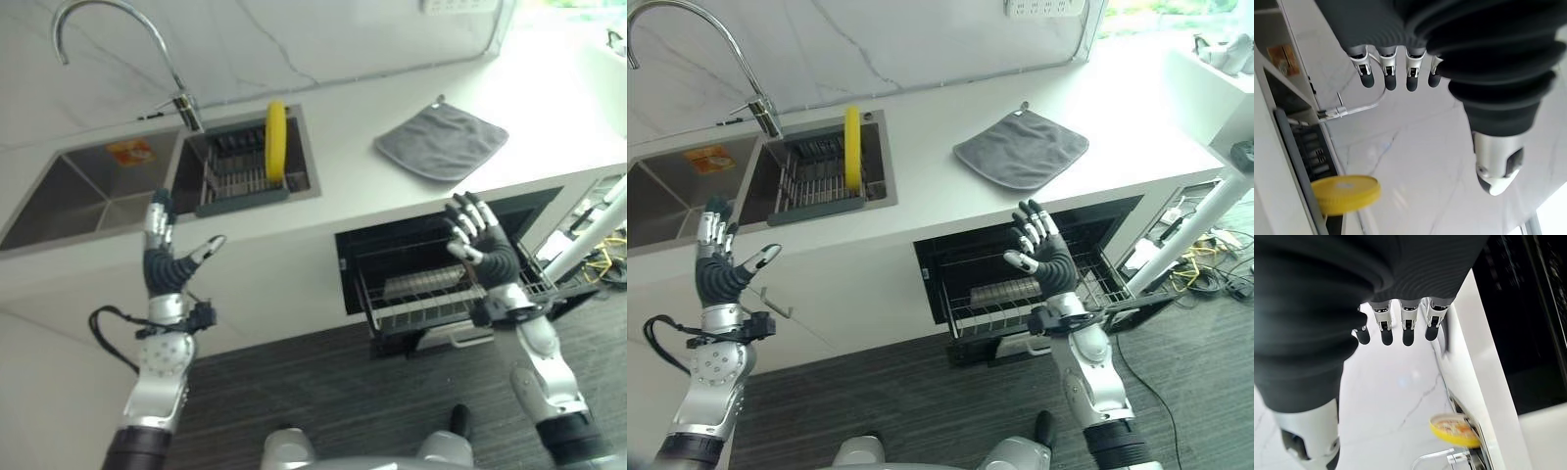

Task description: Place the dishes in the dishwasher.

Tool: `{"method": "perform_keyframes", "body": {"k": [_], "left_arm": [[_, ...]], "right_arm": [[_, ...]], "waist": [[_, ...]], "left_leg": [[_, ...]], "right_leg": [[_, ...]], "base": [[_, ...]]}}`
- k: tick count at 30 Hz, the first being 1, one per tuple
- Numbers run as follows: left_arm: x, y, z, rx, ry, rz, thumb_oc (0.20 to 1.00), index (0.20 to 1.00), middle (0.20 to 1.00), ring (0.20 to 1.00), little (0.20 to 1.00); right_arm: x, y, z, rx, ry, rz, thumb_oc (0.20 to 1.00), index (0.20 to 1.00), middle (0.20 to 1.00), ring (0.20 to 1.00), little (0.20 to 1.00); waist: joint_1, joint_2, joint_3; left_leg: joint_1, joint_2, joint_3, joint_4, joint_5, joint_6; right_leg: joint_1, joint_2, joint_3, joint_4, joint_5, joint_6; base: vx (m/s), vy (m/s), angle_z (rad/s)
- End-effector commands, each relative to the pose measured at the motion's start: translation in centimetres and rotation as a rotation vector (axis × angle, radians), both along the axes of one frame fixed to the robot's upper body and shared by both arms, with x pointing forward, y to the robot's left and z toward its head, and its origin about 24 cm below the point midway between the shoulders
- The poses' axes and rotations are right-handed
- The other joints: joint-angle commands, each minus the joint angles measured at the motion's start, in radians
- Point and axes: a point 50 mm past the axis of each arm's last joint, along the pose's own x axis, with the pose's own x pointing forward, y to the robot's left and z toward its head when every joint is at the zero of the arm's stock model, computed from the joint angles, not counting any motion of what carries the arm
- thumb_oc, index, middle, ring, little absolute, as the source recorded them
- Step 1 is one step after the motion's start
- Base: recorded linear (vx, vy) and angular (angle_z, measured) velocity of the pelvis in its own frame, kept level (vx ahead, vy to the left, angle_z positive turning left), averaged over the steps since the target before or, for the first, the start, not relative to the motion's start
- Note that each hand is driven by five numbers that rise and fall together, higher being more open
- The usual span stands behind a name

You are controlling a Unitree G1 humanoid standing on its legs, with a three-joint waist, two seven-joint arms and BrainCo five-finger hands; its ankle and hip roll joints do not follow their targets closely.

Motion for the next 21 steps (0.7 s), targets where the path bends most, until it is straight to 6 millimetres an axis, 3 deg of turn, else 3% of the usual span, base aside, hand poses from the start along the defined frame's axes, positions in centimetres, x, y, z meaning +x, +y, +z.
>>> {"method": "perform_keyframes", "body": {"k": [1, 3, 5, 6, 8, 10, 11, 14, 21], "left_arm": [[-0.4, 1.0, 2.4, 0.095, -0.127, 0.04, 1.0, 1.0, 1.0, 1.0, 1.0], [-1.3, 3.6, 3.0, 0.101, -0.142, 0.11, 1.0, 1.0, 1.0, 1.0, 1.0], [-1.3, 4.7, 3.4, 0.099, -0.155, 0.131, 1.0, 1.0, 1.0, 1.0, 1.0], [-1.3, 4.8, 3.4, 0.1, -0.156, 0.131, 1.0, 1.0, 1.0, 1.0, 1.0], [-1.0, 4.3, 3.3, 0.094, -0.169, 0.135, 1.0, 1.0, 1.0, 1.0, 1.0], [-1.0, 4.2, 3.2, 0.087, -0.165, 0.136, 1.0, 1.0, 1.0, 1.0, 1.0], [-1.1, 4.0, 2.9, 0.094, -0.147, 0.141, 1.0, 1.0, 1.0, 1.0, 1.0], [-1.3, 3.7, 2.4, 0.081, -0.128, 0.127, 1.0, 1.0, 1.0, 1.0, 1.0], [-1.5, 3.6, 1.8, 0.097, -0.088, 0.102, 1.0, 1.0, 1.0, 1.0, 1.0]], "right_arm": [[-0.4, -0.6, 3.2, 0.099, -0.166, -0.002, 1.0, 1.0, 1.0, 1.0, 1.0], [-0.6, -0.6, 3.7, 0.101, -0.189, 0.012, 1.0, 1.0, 1.0, 1.0, 1.0], [-0.7, -0.8, 4.0, 0.115, -0.2, 0.013, 1.0, 1.0, 1.0, 1.0, 1.0], [-0.7, -0.8, 4.0, 0.116, -0.201, 0.012, 1.0, 1.0, 1.0, 1.0, 1.0], [-0.3, -0.4, 3.9, 0.109, -0.189, 0.016, 1.0, 1.0, 1.0, 1.0, 1.0], [-0.2, 0.0, 3.7, 0.103, -0.186, 0.028, 1.0, 1.0, 1.0, 1.0, 1.0], [-0.1, 0.8, 3.5, 0.094, -0.185, 0.041, 1.0, 1.0, 1.0, 1.0, 1.0], [-0.1, 0.9, 3.3, 0.103, -0.177, 0.043, 1.0, 1.0, 1.0, 1.0, 1.0], [0.1, 1.6, 3.7, 0.107, -0.18, 0.053, 1.0, 1.0, 1.0, 1.0, 1.0]], "waist": [[0.024, 0.03, -0.062], [0.045, 0.049, -0.061], [0.032, 0.046, -0.067], [0.032, 0.045, -0.067], [0.046, 0.026, -0.072], [0.05, 0.019, -0.07], [0.056, 0.009, -0.063], [0.066, 0.008, -0.077], [0.071, 0.014, -0.09]], "left_leg": [[-0.023, -0.013, -0.082, -0.094, 0.122, 0.074], [0.043, -0.065, -0.078, -0.203, 0.132, 0.092], [0.044, -0.093, -0.049, -0.221, 0.126, 0.105], [0.046, -0.095, -0.046, -0.224, 0.125, 0.106], [0.045, -0.135, -0.049, -0.247, 0.124, 0.109], [0.044, -0.151, -0.054, -0.243, 0.119, 0.105], [0.035, -0.167, -0.056, -0.209, 0.099, 0.108], [0.048, -0.171, -0.045, -0.248, 0.116, 0.109], [0.054, -0.161, -0.011, -0.258, 0.119, 0.101]], "right_leg": [[0.249, 0.013, -0.105, -0.208, -0.016, 0.002], [0.228, 0.066, -0.101, -0.224, -0.019, 0.004], [0.212, 0.131, -0.107, -0.248, -0.012, -0.002], [0.215, 0.139, -0.108, -0.254, -0.011, -0.003], [0.238, 0.223, -0.133, -0.345, -0.01, -0.032], [0.246, 0.258, -0.132, -0.396, 0.002, -0.041], [0.259, 0.27, -0.127, -0.43, 0.023, -0.047], [0.279, 0.274, -0.15, -0.489, 0.039, -0.048], [0.315, 0.281, -0.172, -0.539, 0.033, -0.054]], "base": [[0.07, 0.364, -0.16], [0.03, 0.476, -0.83], [-0.02, 0.271, -0.88], [0.01, 0.152, -0.36], [0.01, 0.064, -0.29], [0.04, -0.024, -0.23], [0.06, -0.063, -0.27], [0.03, -0.076, -0.33], [0.03, -0.05, -0.01]]}}
